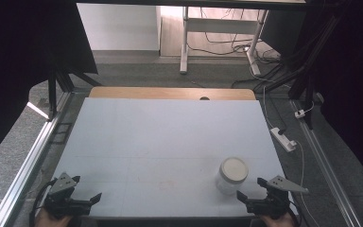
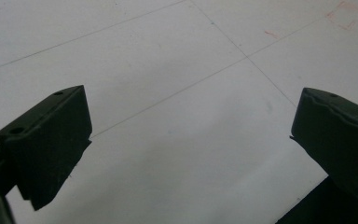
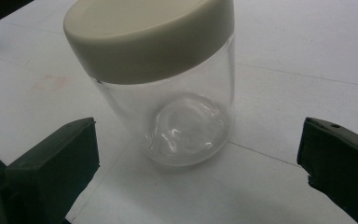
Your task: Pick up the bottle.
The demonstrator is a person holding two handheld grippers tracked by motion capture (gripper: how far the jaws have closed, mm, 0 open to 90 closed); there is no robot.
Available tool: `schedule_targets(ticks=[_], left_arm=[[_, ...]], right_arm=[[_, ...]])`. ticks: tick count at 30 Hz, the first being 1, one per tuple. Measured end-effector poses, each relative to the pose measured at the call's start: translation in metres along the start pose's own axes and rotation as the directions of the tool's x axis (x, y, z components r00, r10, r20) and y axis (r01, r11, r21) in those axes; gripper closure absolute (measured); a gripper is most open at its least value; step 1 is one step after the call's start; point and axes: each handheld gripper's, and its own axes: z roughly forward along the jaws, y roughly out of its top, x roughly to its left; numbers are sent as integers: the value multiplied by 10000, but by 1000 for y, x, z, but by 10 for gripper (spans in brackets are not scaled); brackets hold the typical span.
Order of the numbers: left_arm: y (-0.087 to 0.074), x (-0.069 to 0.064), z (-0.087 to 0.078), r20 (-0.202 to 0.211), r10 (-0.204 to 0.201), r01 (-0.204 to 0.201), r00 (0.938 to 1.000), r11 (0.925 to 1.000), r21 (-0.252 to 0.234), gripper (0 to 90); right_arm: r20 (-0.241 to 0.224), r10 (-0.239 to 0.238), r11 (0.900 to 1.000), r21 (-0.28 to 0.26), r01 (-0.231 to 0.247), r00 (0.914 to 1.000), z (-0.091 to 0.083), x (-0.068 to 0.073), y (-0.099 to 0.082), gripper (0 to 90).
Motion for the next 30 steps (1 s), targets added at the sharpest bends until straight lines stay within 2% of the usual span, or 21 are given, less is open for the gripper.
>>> schedule_targets(ticks=[4, 10, 25, 29, 30], left_arm=[[0, 0, 0, 50, 19, -19, 10000, 10000, 17, 0], [0, 2, 0, 221, -169, 169, 9996, 9999, 7, 0], [0, 3, 2, 341, -120, 116, 9993, 9998, 136, 0], [0, 3, 2, 374, -167, 162, 9992, 9998, 135, 0], [0, 3, 2, 372, -174, 169, 9992, 9998, 141, 0]], right_arm=[[-39, -32, 10000, 29, 32, 10000, 0, 1, 0, 0], [-85, -116, 9999, 101, 116, 9999, 1, 1, 0, 0], [-11, -570, 9978, 348, 570, 9984, 4, 6, 2, 0], [-228, -568, 9981, 230, 573, 9981, 6, 8, 4, 0], [-189, -795, 9963, 310, 801, 9967, 8, 10, 5, 0]])
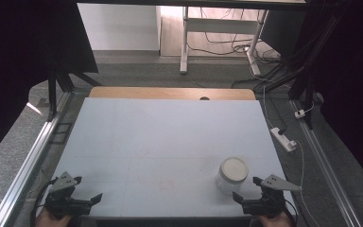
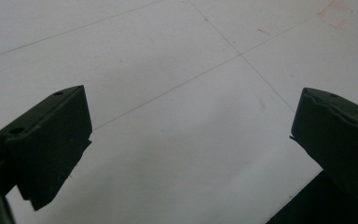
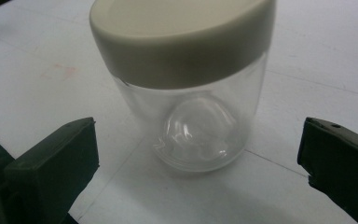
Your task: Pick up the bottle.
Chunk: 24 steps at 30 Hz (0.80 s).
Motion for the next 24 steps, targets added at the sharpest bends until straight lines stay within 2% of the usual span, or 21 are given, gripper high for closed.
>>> schedule_targets(ticks=[3, 11, 16, 24], left_arm=[[0, 0, 0, -17, 20, -20, 10000, 10000, 48, 0], [0, 0, 1, 14, 70, -70, 10000, 9999, 80, 0], [1, -1, 1, 3, 82, -82, 10000, 9999, 139, 0], [1, -1, 2, -3, 144, -144, 9999, 9997, 217, 0]], right_arm=[[54, -171, 9998, 79, 171, 9998, 3, 1, 2, 0], [14, -94, 9999, 136, 94, 10000, 12, -2, 6, 0], [46, -269, 9994, 234, 267, 9996, 18, -3, 10, 0], [-192, -495, 9985, 212, 499, 9986, 27, -5, 14, 0]])
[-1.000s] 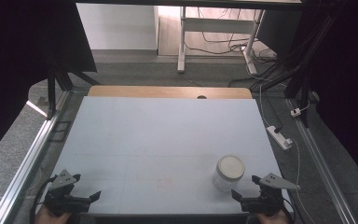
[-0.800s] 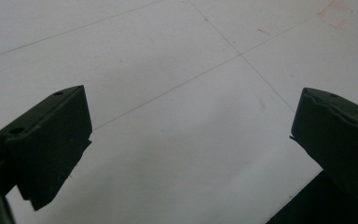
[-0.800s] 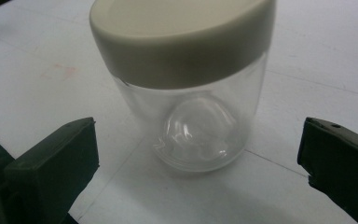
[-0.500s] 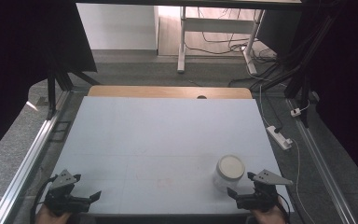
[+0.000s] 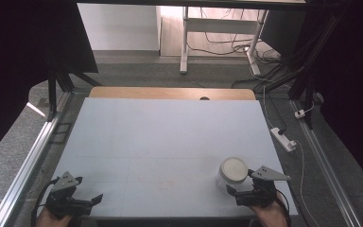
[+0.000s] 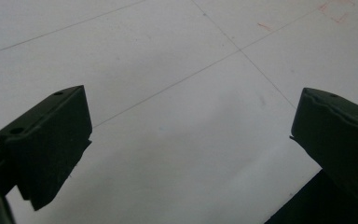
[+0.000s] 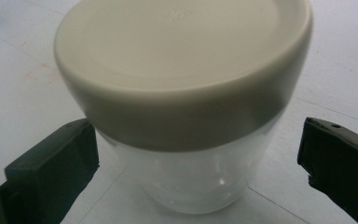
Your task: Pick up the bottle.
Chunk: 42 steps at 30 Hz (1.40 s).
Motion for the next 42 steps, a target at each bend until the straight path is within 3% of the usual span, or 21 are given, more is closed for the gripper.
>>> schedule_targets(ticks=[9, 17, 30, 33, 42], left_arm=[[0, -1, 1, 17, 11, -11, 10000, 10000, 66, 0], [1, -1, 1, 12, 74, -74, 10000, 9999, 112, 0], [1, -1, 1, 12, 60, -60, 10000, 9999, 107, 0], [1, -1, 1, 11, 69, -69, 10000, 9999, 135, 0], [1, -1, 1, 14, 88, -89, 10000, 9998, 164, 0]], right_arm=[[-390, -308, 9994, 123, 313, 9988, 15, 1, 4, 0], [-414, -629, 9980, -13, 629, 9972, 24, 2, 7, 0], [-426, -591, 9981, -194, 583, 9973, 24, -1, 8, 36], [-298, -862, 9960, -251, 855, 9958, 23, 1, 9, 48], [-301, -984, 9949, -246, 977, 9947, 22, 0, 9, 57]])
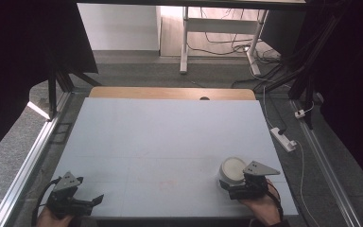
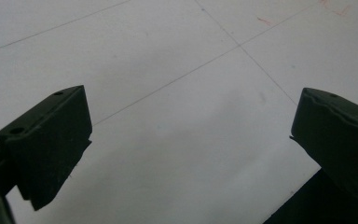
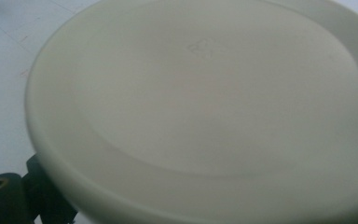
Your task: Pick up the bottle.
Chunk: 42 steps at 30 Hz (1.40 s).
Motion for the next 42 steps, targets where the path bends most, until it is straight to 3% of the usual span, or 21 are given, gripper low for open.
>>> schedule_targets(ticks=[7, 20, 34, 42], left_arm=[[0, 0, 0, -8, 4, -4, 10000, 10000, 11, 0], [0, 0, 0, -12, -28, 28, 10000, 10000, 13, 0], [0, 1, 1, -27, -93, 93, 10000, 9999, 46, 0], [0, 1, 1, -18, -96, 97, 10000, 9999, 66, 0]], right_arm=[[-109, 99, 10000, -2, -99, 9999, -1, -3, 1, 61], [-234, -738, 9972, 141, 741, 9970, 0, 5, 10, 63], [-672, -748, 9972, -118, 742, 9949, 6, 13, 33, 64], [-1040, -1120, 9934, -348, 1089, 9883, 19, 23, 50, 64]])
